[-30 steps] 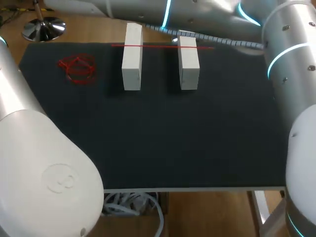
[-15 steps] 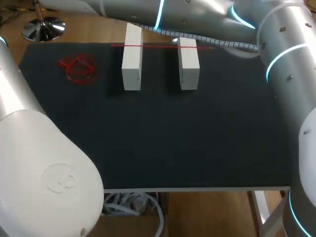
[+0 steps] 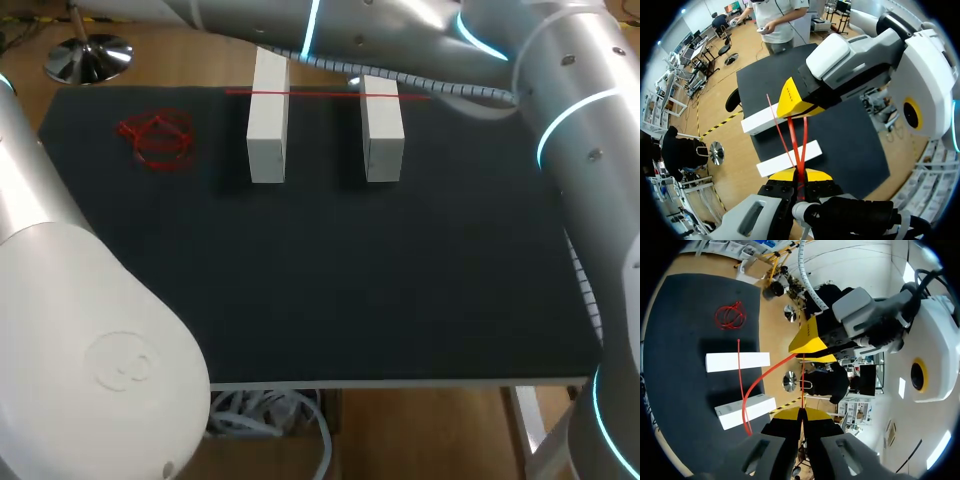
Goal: Grab the tape and strap the tape.
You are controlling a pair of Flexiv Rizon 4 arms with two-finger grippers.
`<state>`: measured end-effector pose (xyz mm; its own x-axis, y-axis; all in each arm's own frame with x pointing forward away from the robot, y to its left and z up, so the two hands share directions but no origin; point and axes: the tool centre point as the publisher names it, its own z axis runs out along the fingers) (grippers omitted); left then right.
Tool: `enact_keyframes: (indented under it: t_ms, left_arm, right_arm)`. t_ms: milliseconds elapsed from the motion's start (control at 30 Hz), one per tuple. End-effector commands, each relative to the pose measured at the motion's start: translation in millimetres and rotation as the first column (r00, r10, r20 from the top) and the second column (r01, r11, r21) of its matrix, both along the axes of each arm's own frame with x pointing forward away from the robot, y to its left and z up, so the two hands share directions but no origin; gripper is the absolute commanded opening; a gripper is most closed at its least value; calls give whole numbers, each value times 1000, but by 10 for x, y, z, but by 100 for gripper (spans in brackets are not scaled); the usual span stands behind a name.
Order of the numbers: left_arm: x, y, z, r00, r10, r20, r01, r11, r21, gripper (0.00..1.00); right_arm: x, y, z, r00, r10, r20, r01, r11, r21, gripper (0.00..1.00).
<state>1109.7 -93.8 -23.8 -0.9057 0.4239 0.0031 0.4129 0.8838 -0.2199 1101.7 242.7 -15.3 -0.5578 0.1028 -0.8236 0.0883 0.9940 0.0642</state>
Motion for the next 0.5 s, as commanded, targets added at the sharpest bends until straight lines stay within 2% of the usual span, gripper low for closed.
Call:
enact_keyframes:
  t_ms: [33, 500]
  left_arm:
    - [4, -2, 4, 1000, -1, -2, 1, 1000, 2, 0]
    - [4, -2, 4, 1000, -1, -2, 1, 1000, 2, 0]
  right_arm:
    - [49, 49, 45, 1000, -6, -14, 6, 1000, -8, 0]
    - [71, 74, 29, 1000, -2, -17, 2, 1000, -12, 0]
